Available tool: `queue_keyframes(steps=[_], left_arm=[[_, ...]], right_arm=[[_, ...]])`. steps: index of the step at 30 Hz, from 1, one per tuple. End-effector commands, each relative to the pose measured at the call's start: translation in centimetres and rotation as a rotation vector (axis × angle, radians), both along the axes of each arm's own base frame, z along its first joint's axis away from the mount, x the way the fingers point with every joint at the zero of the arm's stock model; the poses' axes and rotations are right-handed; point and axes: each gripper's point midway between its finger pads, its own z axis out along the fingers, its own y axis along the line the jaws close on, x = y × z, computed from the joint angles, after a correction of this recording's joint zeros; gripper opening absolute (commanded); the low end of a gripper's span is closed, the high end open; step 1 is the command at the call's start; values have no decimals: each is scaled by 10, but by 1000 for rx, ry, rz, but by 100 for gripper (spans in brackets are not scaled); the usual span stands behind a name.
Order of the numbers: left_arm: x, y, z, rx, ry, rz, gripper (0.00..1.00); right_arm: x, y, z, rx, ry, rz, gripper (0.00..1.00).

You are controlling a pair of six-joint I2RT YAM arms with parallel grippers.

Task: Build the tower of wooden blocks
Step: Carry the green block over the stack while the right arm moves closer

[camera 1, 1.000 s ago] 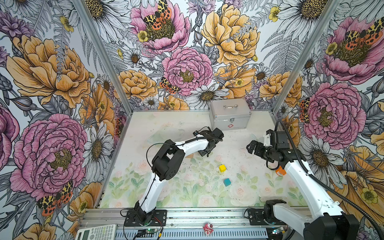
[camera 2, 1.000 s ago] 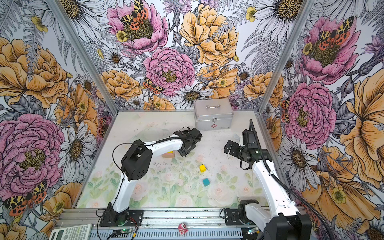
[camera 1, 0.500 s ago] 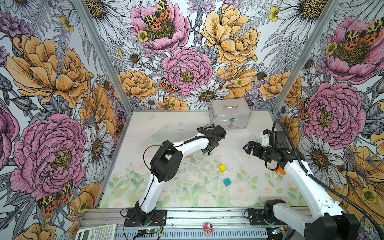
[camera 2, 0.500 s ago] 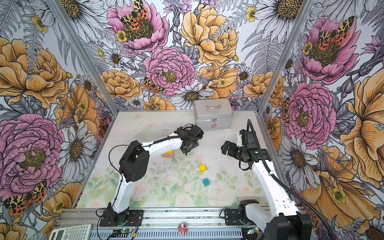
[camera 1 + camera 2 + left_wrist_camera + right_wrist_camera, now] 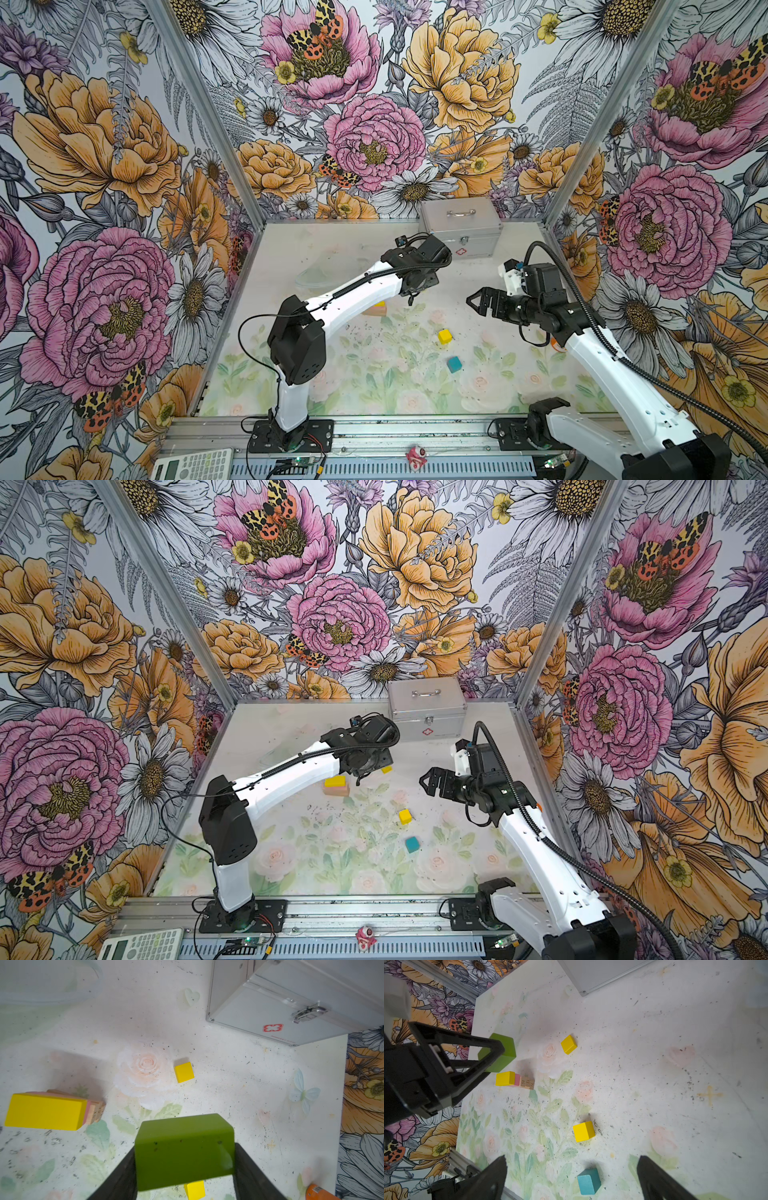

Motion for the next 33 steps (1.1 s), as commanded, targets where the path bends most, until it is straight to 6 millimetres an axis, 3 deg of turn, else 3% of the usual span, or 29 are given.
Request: queue_keyframes(steps=[1,7,15,19,33], left_arm=[[-23,38,13,66,2,-16,51],[-49,82,5,61,44,-2,51],[-56,119,-18,64,141,-26,51],[-51,124,-24,59,177,-50,51],[-30,111,-41,85,226,-89,50]], right_arm=[[1,13,8,42,-33,24,100],[7,43,16,55,-51,85,100],[5,96,17,112,-41,220,100],[7,112,11,113,-27,254,100],[13,118,-6,86,-19,296,100]])
